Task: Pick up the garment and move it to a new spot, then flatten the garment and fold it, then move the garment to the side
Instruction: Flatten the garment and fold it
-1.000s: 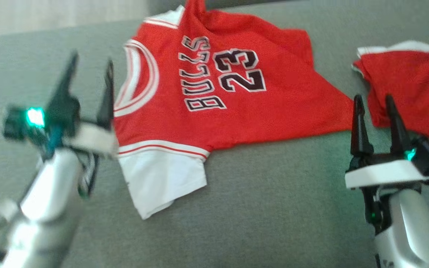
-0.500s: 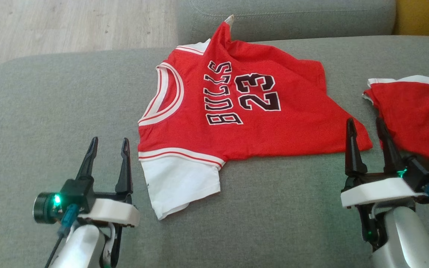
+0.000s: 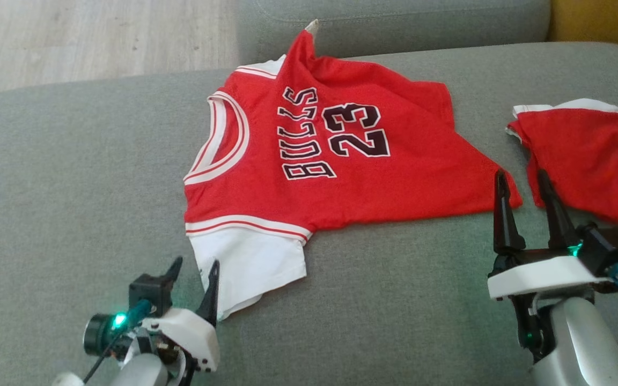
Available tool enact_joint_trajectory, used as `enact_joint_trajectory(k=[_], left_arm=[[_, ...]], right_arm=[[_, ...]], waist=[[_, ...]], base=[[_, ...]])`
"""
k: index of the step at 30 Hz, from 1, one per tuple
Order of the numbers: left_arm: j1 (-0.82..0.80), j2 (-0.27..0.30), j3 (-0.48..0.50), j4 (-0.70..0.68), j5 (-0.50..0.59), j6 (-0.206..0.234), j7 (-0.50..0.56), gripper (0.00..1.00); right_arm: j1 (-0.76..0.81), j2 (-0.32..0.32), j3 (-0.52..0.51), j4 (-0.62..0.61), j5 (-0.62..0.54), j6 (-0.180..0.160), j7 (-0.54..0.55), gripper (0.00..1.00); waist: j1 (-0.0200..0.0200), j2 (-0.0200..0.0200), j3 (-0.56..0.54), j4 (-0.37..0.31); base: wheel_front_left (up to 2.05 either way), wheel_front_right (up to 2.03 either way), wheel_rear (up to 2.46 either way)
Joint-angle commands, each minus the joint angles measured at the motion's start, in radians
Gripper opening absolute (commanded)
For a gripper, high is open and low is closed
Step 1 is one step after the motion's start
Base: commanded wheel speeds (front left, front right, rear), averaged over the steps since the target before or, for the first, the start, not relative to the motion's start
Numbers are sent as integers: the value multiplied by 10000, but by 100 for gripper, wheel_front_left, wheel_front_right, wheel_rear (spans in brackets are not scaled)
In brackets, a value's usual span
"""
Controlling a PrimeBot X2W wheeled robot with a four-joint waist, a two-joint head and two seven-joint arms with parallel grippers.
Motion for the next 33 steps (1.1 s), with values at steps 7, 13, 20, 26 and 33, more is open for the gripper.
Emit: enact_joint_trajectory(k=[7, 13, 20, 26, 33], left_arm=[[-201, 133, 179, 39, -283, 201, 1610, 100], [-54, 93, -5, -109, -746, -208, 2591, 56], [-24, 136, 169, -820, -1164, -476, 2553, 0], [-225, 263, 846, -1619, -1222, -202, 1274, 0], [-350, 346, 1311, -2337, -1104, 19, -22, 0]], right_arm=[[-302, -28, 248, -319, 189, -7, -107, 100], [-354, -28, 229, -324, 223, -7, -107, 100], [-447, -28, 60, -186, 140, -7, -107, 100], [-542, -28, -224, 320, -92, -7, -107, 100], [-1095, -28, -565, 2052, -530, -7, 139, 100]], waist=[[0, -1, 288, -302], [0, -1, 427, -445], [0, -1, 443, -516], [0, -1, 375, -488], [0, -1, 325, -396]], base=[[0, 0, 0], [0, 0, 0], [0, 0, 0], [0, 0, 0], [0, 0, 0]])
